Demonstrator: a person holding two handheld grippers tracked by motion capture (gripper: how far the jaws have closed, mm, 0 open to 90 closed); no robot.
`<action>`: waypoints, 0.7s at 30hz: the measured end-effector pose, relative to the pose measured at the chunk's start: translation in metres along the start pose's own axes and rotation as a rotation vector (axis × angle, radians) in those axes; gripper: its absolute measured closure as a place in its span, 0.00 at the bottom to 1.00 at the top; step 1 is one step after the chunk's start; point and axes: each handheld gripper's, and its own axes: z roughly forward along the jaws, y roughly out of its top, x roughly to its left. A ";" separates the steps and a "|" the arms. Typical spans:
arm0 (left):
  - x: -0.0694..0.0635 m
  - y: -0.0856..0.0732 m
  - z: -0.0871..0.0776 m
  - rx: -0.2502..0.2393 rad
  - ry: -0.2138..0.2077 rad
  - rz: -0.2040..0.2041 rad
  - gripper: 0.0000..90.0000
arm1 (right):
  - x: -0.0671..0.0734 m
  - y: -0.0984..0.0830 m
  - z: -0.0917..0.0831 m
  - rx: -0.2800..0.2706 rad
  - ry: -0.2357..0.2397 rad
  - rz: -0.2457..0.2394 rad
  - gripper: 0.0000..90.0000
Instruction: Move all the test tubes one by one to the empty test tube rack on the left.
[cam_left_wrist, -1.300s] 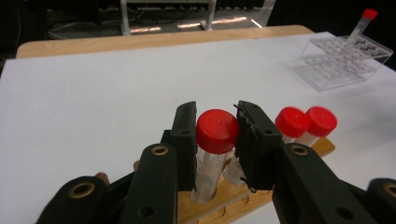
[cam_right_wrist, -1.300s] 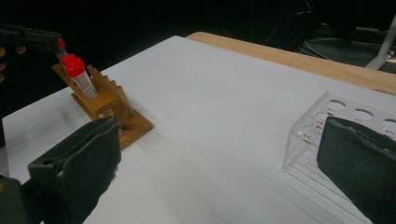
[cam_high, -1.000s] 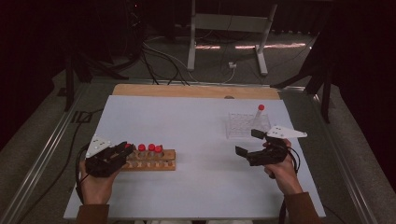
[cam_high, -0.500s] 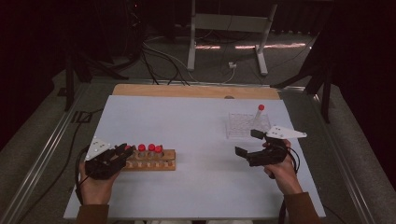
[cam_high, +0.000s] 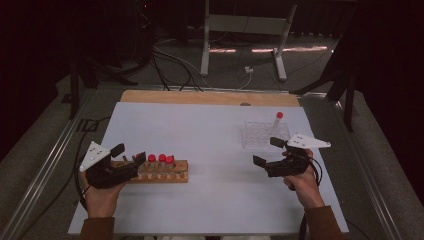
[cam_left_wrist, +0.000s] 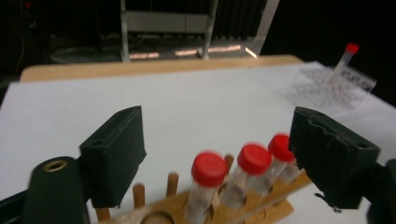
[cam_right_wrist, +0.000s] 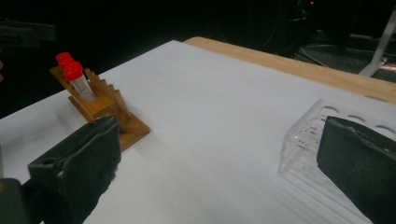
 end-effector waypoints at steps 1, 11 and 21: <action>0.000 0.002 0.000 -0.013 -0.001 -0.003 0.19 | 0.000 0.001 0.000 -0.003 -0.007 -0.003 0.00; 0.000 -0.003 0.002 -0.028 0.009 0.012 0.01 | -0.016 0.012 -0.012 -0.074 -0.155 0.011 0.00; 0.008 -0.005 -0.001 -0.040 0.017 -0.013 0.01 | -0.058 0.022 -0.007 -0.116 -0.308 0.081 0.00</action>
